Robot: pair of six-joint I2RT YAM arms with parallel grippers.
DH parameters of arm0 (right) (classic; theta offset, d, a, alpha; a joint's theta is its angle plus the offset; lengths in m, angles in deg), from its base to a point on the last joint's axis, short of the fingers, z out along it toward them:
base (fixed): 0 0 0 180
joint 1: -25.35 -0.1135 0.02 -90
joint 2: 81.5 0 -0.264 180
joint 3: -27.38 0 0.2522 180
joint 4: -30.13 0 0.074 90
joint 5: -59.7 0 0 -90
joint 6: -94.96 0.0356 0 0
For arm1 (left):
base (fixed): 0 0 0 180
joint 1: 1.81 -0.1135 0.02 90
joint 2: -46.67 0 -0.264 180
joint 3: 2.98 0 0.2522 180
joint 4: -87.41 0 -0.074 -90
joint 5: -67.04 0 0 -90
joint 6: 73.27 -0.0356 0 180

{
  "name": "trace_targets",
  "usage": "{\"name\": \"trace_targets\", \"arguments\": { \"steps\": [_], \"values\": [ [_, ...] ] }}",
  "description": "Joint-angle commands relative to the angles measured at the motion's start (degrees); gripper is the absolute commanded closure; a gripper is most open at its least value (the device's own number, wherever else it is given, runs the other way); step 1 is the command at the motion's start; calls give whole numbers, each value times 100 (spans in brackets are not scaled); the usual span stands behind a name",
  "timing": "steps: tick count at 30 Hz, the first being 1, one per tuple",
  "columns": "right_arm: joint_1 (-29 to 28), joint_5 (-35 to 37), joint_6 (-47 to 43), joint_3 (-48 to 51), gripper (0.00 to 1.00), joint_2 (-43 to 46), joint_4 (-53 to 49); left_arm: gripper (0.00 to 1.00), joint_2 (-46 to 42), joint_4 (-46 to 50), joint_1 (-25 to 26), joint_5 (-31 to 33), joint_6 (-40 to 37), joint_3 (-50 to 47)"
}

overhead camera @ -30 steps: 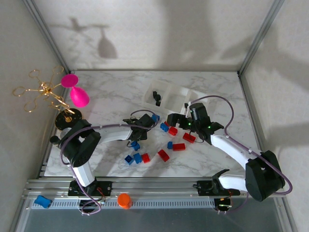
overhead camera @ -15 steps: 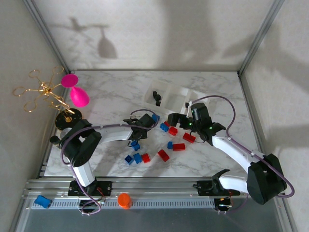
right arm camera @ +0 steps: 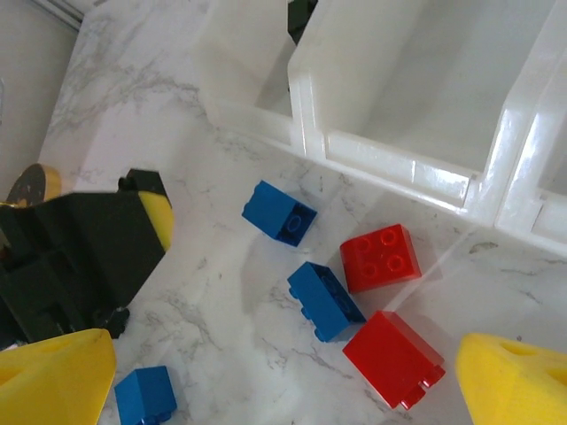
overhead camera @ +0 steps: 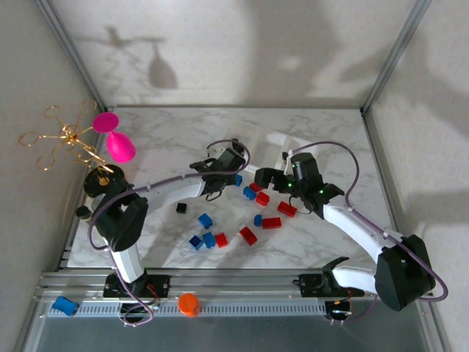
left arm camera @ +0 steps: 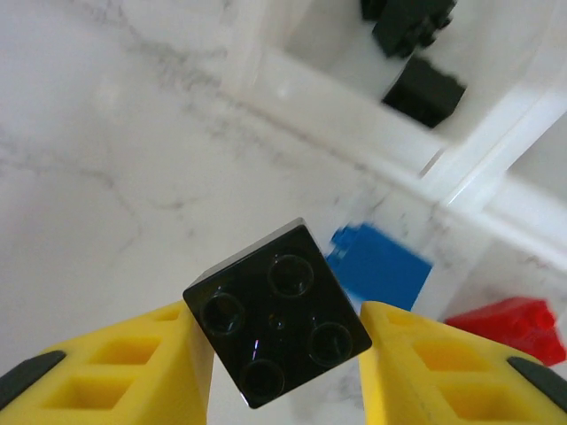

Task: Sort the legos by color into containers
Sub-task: Pick up the lego from the center of the table, then place the lego in the container.

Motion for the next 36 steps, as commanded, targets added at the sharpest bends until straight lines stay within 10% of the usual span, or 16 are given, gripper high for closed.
{"name": "trace_targets", "arguments": {
  "steps": [1, 22, 36],
  "values": [
    [104, 51, -78, -230, 1, -5, -63, 56, 414, 16, -218, 185, -228, 502],
    [210, 25, -196, -211, 1, -115, 277, 49, 2690, 280, -803, -152, -503, 3690],
    [176, -396, -700, -331, 1, -112, 225, 48, 600, -387, -768, -525, -452, 1594]
  ]
}}
